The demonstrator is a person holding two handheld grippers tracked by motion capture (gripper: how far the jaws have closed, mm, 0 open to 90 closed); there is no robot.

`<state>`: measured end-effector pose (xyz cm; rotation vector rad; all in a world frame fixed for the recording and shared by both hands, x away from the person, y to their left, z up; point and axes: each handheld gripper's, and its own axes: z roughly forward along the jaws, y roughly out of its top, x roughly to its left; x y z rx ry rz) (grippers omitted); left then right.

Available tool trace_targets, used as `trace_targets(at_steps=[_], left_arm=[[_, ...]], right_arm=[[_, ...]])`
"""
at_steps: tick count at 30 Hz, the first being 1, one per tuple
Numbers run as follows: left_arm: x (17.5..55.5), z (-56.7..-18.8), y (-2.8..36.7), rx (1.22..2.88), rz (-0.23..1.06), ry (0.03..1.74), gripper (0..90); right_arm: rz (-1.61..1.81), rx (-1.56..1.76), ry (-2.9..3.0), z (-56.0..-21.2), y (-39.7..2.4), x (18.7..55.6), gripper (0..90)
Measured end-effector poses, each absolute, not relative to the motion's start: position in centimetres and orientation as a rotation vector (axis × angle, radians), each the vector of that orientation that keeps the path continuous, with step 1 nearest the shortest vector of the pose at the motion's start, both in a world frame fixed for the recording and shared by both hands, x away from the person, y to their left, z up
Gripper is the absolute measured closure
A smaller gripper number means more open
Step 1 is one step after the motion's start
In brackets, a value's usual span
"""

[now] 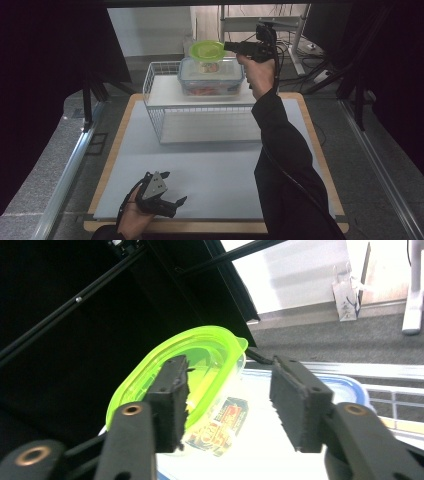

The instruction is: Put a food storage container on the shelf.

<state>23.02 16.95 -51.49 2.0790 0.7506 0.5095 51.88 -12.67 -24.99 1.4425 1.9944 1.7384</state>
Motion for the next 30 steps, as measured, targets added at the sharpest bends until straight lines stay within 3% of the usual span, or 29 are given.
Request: trace_targets(at_steps=[8,30], left_arm=[[23.1,-51.4,17.0,2.073,0.501,0.76,4.4],[23.1,-51.5,16.9,2.078,0.506,0.76,4.4]], right_arm=[[1.705,1.347,2.048,-25.0,-13.5,51.2,36.1],[1.61,1.203,2.141,-26.3,-14.6,48.4,20.0]])
